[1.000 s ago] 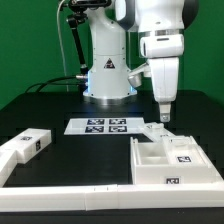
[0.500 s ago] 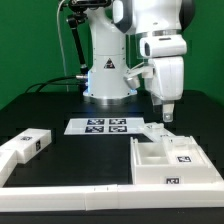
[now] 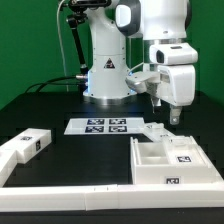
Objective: Assemble cabinet
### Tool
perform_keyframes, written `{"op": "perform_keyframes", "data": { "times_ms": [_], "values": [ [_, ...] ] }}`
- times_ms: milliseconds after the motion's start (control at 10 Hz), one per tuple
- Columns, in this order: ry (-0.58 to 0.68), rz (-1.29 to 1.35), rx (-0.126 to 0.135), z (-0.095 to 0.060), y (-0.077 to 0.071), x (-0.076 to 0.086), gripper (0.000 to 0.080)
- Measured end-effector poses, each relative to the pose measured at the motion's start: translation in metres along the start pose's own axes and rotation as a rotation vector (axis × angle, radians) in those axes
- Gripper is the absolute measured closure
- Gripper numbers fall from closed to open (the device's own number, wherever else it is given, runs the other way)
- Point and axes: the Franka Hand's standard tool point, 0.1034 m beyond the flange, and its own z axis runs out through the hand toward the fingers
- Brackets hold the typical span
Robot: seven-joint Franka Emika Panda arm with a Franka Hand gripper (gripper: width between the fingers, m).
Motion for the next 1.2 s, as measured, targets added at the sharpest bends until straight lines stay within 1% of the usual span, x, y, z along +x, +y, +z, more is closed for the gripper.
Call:
{"op": "perform_keyframes", "data": {
  "times_ms": [200, 300, 500, 600, 700, 800, 900, 1000, 1100, 1200],
  "values": [
    [0.000, 0.000, 0.002, 0.001, -0.001, 0.000, 0.0002],
    [0.005, -0.041, 0.003, 0.003, -0.008, 0.001, 0.0002],
    [0.020, -0.067, 0.009, 0.010, -0.030, 0.008, 0.0002],
    [0.027, -0.067, 0.008, 0.012, -0.036, 0.009, 0.0002],
    [0.040, -0.064, 0.007, 0.018, -0.043, 0.012, 0.0002],
    [0.053, -0.057, 0.015, 0.026, -0.051, 0.013, 0.0002],
    [0.058, -0.052, 0.024, 0.031, -0.055, 0.013, 0.0002],
    [0.069, -0.048, 0.024, 0.036, -0.058, 0.015, 0.0002],
    [0.078, -0.046, 0.031, 0.042, -0.062, 0.017, 0.0002],
    [0.079, -0.043, 0.035, 0.043, -0.063, 0.016, 0.0002]
  ]
}}
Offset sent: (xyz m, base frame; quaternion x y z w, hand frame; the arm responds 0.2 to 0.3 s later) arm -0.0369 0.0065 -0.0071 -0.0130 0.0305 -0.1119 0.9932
